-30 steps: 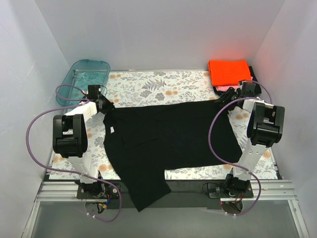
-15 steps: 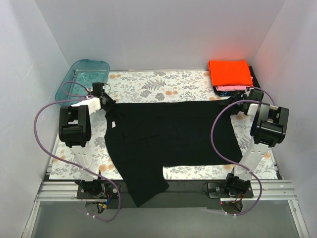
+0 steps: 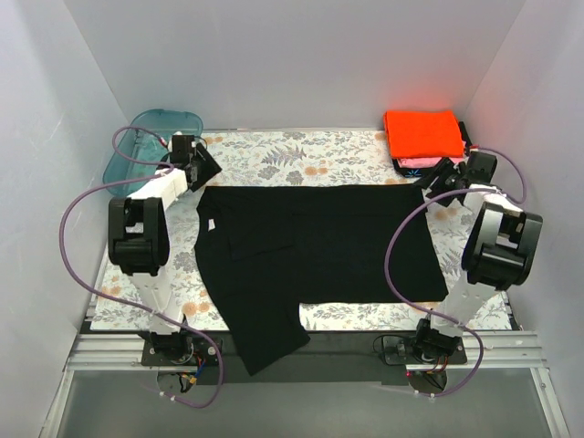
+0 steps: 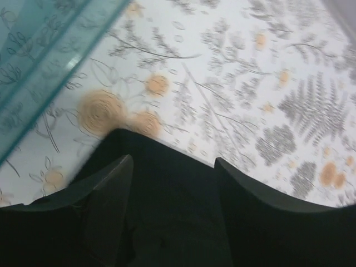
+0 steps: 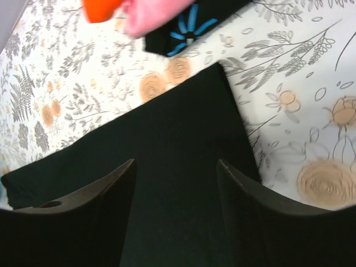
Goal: Fold and stack the t-shirts
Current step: Fold the tshirt
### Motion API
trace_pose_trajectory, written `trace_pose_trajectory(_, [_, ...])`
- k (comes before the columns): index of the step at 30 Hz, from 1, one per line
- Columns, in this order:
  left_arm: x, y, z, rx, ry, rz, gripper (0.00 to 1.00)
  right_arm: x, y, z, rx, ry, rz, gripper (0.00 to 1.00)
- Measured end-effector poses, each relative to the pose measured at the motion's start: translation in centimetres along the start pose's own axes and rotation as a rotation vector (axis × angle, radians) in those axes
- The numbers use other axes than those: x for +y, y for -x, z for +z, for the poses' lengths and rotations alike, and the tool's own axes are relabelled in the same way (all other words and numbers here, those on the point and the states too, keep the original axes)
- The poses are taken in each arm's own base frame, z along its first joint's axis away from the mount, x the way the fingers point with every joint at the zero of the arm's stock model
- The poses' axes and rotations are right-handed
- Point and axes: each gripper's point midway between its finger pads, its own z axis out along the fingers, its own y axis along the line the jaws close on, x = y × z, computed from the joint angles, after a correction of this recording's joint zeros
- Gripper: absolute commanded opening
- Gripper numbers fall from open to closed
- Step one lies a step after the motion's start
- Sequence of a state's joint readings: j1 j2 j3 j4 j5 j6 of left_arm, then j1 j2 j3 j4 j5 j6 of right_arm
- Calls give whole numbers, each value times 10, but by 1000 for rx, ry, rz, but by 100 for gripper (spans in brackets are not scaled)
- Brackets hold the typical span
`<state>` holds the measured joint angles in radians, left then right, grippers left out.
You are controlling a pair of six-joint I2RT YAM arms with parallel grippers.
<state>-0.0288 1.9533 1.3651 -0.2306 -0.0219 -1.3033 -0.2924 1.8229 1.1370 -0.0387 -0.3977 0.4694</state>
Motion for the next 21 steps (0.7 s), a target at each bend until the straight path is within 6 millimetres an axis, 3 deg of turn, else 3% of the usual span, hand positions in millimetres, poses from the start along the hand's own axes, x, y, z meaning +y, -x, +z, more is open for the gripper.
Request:
trace_pose_trajectory(3, [-28, 4, -45, -53, -45, 53, 70, 28, 2, -28, -34, -30, -89, 68])
trace_pose_trajectory(6, [-51, -3, -109, -100, -104, 81, 70, 68, -13, -52, -45, -29, -198, 68])
trace_pose_trajectory(8, [-54, -18, -149, -113, -144, 83, 70, 90, -39, -64, -22, -14, -265, 69])
trace_pose_trajectory(11, [-30, -58, -188, -69, -144, 69, 70, 103, -98, -76, 81, -6, -360, 69])
trace_pose_trajectory(13, [-3, -94, -199, -4, -109, 62, 70, 91, -139, -81, 167, -33, -404, 69])
trace_pose_trajectory(17, [56, -163, -205, 158, 5, 53, 70, 39, -199, -93, 323, -151, -425, 71])
trace_pose_trajectory(21, [87, -195, -201, 250, 98, 43, 68, 9, -219, -97, 393, -239, -433, 71])
